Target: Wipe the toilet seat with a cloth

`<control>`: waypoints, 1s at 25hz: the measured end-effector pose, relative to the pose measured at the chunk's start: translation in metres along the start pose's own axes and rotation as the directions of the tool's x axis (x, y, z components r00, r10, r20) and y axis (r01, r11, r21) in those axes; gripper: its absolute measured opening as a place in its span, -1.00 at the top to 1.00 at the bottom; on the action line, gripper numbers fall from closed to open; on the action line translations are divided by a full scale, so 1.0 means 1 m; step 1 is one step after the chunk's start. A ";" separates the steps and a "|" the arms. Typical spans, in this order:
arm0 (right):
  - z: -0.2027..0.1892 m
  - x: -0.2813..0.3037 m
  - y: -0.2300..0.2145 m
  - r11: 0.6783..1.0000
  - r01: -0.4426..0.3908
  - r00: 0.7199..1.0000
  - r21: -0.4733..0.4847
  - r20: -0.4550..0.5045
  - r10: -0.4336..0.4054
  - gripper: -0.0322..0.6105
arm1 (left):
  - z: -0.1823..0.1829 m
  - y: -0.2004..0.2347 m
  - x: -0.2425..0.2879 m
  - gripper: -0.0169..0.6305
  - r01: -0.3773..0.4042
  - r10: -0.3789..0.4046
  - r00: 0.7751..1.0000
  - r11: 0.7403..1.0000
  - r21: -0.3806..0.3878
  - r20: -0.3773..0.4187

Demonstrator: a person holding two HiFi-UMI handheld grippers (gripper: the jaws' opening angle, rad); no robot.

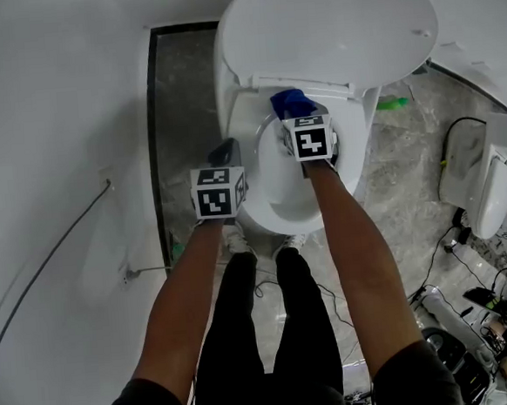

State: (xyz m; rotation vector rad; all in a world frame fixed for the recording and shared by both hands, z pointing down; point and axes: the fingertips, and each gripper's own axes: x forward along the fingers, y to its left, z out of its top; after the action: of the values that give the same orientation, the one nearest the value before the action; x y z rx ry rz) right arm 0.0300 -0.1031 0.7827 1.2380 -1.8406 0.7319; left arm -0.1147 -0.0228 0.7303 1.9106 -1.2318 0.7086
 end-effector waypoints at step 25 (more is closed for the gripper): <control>0.049 -0.362 0.014 0.997 0.066 0.859 0.044 0.507 -0.079 0.60 | 0.124 -0.144 -0.188 0.92 0.105 -0.148 0.931 0.984 0.141 0.334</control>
State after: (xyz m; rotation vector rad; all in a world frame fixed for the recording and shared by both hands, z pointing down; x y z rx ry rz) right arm 0.0818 0.0368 0.4490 1.6228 -2.1901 0.4039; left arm -0.0475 0.0093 0.4734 2.2629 -1.2806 0.3978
